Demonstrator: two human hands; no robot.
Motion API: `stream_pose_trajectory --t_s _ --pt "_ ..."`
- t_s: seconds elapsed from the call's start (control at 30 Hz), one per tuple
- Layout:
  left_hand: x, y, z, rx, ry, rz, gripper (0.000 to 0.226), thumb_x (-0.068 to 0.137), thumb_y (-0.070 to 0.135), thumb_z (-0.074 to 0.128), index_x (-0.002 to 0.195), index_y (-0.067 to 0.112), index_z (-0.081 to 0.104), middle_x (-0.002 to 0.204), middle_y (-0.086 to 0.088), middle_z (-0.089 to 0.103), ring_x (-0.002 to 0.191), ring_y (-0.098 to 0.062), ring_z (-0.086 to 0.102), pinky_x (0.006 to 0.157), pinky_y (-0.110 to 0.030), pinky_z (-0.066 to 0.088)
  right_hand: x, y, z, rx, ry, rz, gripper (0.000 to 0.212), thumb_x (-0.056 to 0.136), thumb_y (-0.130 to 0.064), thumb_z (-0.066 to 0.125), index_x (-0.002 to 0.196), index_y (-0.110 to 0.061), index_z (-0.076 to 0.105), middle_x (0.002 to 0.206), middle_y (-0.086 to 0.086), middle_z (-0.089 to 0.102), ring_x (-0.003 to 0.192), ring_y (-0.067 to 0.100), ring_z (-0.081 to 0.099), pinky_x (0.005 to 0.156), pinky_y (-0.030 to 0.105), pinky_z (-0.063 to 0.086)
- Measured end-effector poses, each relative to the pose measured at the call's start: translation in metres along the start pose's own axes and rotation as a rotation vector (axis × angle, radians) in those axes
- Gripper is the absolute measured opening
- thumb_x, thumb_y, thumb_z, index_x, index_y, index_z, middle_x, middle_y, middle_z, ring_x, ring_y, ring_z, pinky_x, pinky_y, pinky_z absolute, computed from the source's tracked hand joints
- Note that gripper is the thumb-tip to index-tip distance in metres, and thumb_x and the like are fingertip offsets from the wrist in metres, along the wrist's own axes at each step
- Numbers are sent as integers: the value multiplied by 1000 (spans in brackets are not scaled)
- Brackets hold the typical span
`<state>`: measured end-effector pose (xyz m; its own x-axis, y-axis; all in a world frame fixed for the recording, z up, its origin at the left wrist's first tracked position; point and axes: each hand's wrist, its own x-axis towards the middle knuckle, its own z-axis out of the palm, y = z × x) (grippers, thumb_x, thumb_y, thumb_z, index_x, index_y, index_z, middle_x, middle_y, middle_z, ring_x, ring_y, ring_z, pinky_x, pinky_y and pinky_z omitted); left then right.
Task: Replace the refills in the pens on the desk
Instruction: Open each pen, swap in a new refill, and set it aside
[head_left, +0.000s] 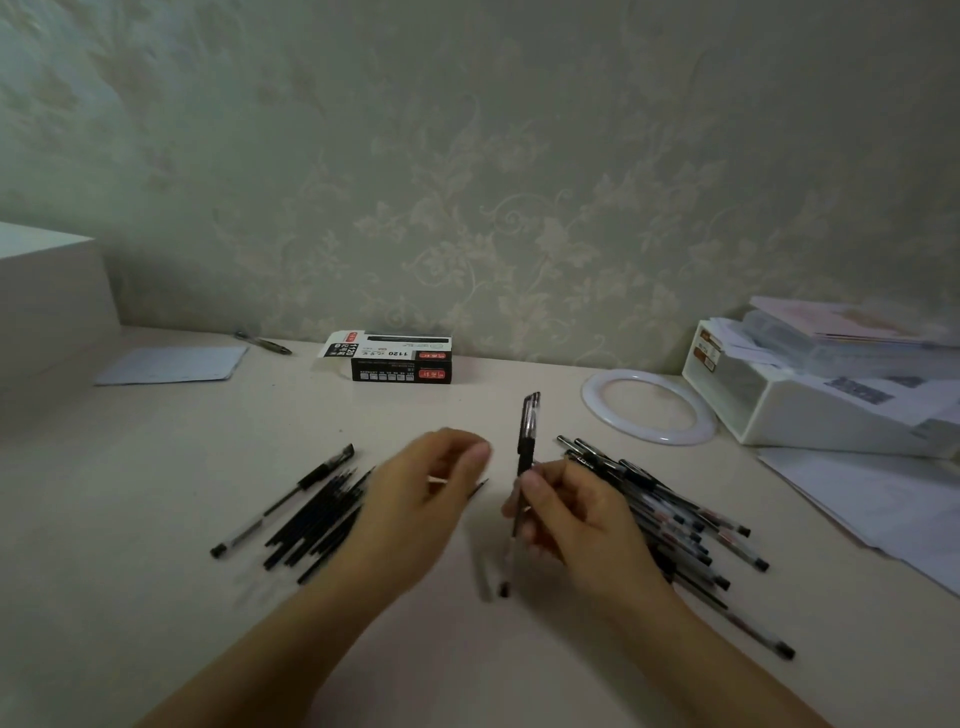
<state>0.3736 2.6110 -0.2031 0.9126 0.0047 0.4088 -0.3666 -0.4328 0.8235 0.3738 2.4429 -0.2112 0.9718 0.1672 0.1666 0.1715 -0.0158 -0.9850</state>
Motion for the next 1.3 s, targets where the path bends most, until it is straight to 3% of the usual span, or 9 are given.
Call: stream_pose_trajectory --t_s 0.1,0.17,0.3,0.43,0.53,0.83,0.97,1.17,1.3 --pt "-7 1 16 -73 -105 75 17 93 46 53 100 35 64 88 14 67 73 -5 67 65 -18 53 -4 5 6 104 -105 16 18 96 -17 56 99 -3 68 75 5 72 67 13 67 65 20 54" --pt "-7 -2 18 102 -62 183 10 94 36 55 97 34 64 88 15 62 75 -2 62 66 -10 46 -6 8 8 133 -155 8 19 97 -14 55 101 -6 72 80 9 73 72 17 68 70 24 56" --pt "-3 -7 15 232 -43 241 10 96 23 56 96 23 66 86 12 57 73 1 55 65 -8 39 -3 14 2 -61 -75 -19 8 94 -17 63 96 -15 71 85 6 74 73 11 67 69 22 52" --pt "-4 -9 12 408 -155 324 13 99 35 44 95 30 56 86 14 53 76 -5 52 66 -24 45 4 14 -8 -37 32 1 24 85 -38 67 96 -16 64 76 2 70 62 8 62 61 18 50" --pt "-8 -8 14 413 -254 293 15 100 41 35 93 35 47 83 15 52 76 -7 51 65 -31 45 4 15 -10 -64 23 -53 9 92 -21 64 88 -14 66 68 0 67 60 8 58 58 17 47" --pt "-5 -3 10 738 -240 302 39 92 63 12 84 32 35 56 10 41 50 -7 39 45 -23 19 3 14 -8 2 4 -31 20 94 -21 61 79 -8 61 57 0 58 47 7 45 46 15 37" --pt "-4 -4 13 755 -245 238 49 83 71 0 82 32 31 56 6 41 51 -11 39 45 -27 21 2 13 -7 6 27 -44 24 92 -26 61 79 -6 61 57 -1 56 48 7 43 47 16 36" --pt "-1 -4 6 713 -154 165 55 78 78 6 72 29 31 54 2 43 55 -14 47 46 -31 26 1 8 -11 -4 161 -157 20 86 -35 65 77 -17 62 62 -1 62 52 6 49 51 14 42" --pt "-2 -2 3 582 -89 136 40 88 68 13 82 33 32 55 7 48 53 -7 48 45 -27 24 1 11 -19 -308 225 -263 7 93 -23 64 88 -28 62 81 -10 68 74 4 65 67 14 50"
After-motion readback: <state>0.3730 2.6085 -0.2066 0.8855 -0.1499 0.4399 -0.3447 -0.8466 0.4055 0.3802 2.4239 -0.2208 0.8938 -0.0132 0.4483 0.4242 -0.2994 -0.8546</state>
